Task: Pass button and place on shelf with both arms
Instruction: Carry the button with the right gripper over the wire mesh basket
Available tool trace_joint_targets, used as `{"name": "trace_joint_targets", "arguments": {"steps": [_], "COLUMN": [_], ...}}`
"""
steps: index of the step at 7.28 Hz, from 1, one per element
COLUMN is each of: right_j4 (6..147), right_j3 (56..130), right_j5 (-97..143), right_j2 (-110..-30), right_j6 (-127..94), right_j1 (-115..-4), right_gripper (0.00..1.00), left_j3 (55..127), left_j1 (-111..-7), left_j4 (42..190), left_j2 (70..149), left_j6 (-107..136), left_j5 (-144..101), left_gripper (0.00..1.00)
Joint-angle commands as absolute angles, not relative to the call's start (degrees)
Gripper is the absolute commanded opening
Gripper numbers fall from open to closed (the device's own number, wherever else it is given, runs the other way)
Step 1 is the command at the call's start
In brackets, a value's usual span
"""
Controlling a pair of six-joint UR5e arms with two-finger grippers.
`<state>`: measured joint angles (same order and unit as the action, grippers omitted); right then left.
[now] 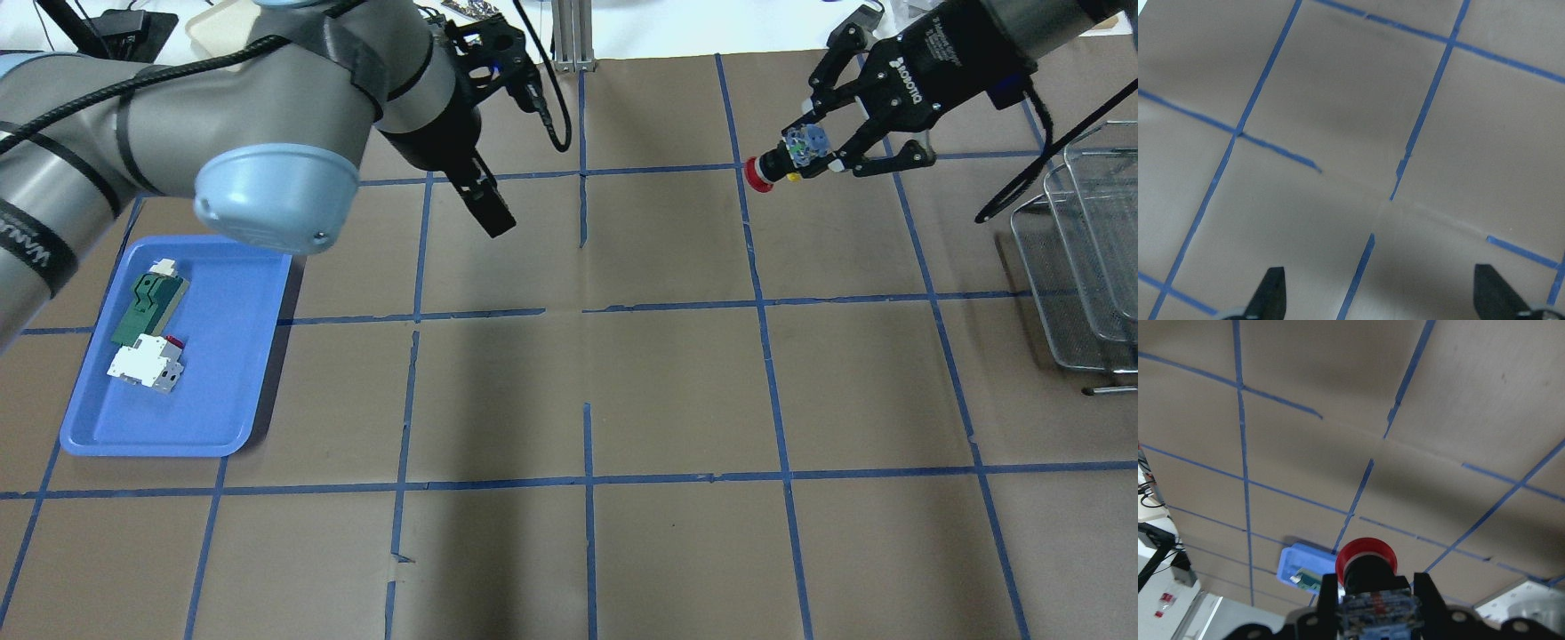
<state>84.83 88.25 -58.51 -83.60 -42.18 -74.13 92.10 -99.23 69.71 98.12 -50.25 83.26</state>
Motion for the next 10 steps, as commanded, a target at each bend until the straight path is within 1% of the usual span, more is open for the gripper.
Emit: {"name": "trace_joint_targets", "arguments": {"steps": [1,2,4,6,9,10], "right_j4": [82.1,81.65,83.05,94.78,105.44,105.47], "right_j3": [85.62,84.13,82.01,82.26,83.14,83.14], "right_j5": [-73.5,-82.35,-93.47,-98.06,-97.39,-96.77], "right_j2": [-83.23,-83.06,-80.96,-77.02,-73.31,-72.6], "right_j6": [-22.42,-11.71,6.68,21.19,25.66,25.4], "right_j1": [-69.02,-66.47,-61.9,-55.84,-54.06,-54.05], "right_gripper": [0.0,0.0,0.0,0.0,0.0,0.0], "left_j3": [93.68,94.39,95.27,95.36,95.01,95.1], "left_j1": [-91.52,-90.54,-90.44,-90.18,-89.91,-89.3], "left_j4": [72.25,72.16,72.68,76.27,77.52,77.78], "left_j2": [96.51,96.16,95.02,93.35,92.02,91.15], "left_j6": [-49.49,-47.48,-32.78,-28.68,-24.0,-22.69], "left_j5": [83.24,83.23,84.28,84.98,89.74,89.74], "left_gripper": [1.0,1.0,1.0,1.0,1.0,1.0]}}
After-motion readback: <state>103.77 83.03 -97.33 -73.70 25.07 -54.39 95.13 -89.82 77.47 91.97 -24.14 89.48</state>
